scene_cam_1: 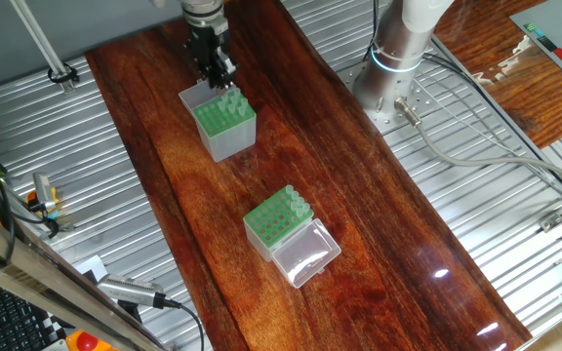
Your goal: Transfer all large pipette tips from one holder to another
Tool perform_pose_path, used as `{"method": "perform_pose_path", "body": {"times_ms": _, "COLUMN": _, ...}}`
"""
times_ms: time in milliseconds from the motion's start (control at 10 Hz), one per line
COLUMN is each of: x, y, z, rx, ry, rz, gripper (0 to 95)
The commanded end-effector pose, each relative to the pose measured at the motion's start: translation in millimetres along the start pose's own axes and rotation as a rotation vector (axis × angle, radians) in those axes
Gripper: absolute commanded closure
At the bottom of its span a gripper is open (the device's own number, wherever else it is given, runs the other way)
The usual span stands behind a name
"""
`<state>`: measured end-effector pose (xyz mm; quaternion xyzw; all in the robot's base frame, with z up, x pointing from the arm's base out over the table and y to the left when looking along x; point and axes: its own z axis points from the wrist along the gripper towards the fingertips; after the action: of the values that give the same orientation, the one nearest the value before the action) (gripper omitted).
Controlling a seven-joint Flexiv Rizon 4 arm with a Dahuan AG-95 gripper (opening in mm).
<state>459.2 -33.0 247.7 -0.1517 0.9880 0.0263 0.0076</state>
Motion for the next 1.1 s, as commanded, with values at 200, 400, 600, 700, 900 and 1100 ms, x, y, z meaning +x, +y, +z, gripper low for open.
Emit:
{"method": "perform_pose_path", "body": {"times_ms": 200, "x": 2.3, "y": -0.9, "z": 0.0, "rx": 0.044, "ry": -0.035, "rz": 0.223, "gripper": 76.0}}
{"method": "perform_pose_path", "body": {"times_ms": 400, "x": 10.7, "y": -30.6, "z": 9.2, "rx": 0.039, "ry": -0.027, "rz": 0.2, "gripper": 76.0}}
{"method": "perform_pose_path", "body": {"times_ms": 600, "x": 16.9, "y": -44.9, "z": 17.6, "rx": 0.039, "ry": -0.019, "rz": 0.19, "gripper": 76.0}}
{"method": "perform_pose_path", "body": {"times_ms": 700, "x": 18.8, "y": -48.2, "z": 23.8, "rx": 0.04, "ry": -0.006, "rz": 0.201, "gripper": 76.0}}
{"method": "perform_pose_path", "body": {"times_ms": 900, "x": 20.0, "y": -48.0, "z": 25.9, "rx": 0.029, "ry": -0.016, "rz": 0.188, "gripper": 76.0}}
{"method": "perform_pose_path", "body": {"times_ms": 1100, "x": 20.0, "y": -48.0, "z": 25.9, "rx": 0.027, "ry": -0.012, "rz": 0.182, "gripper": 76.0}}
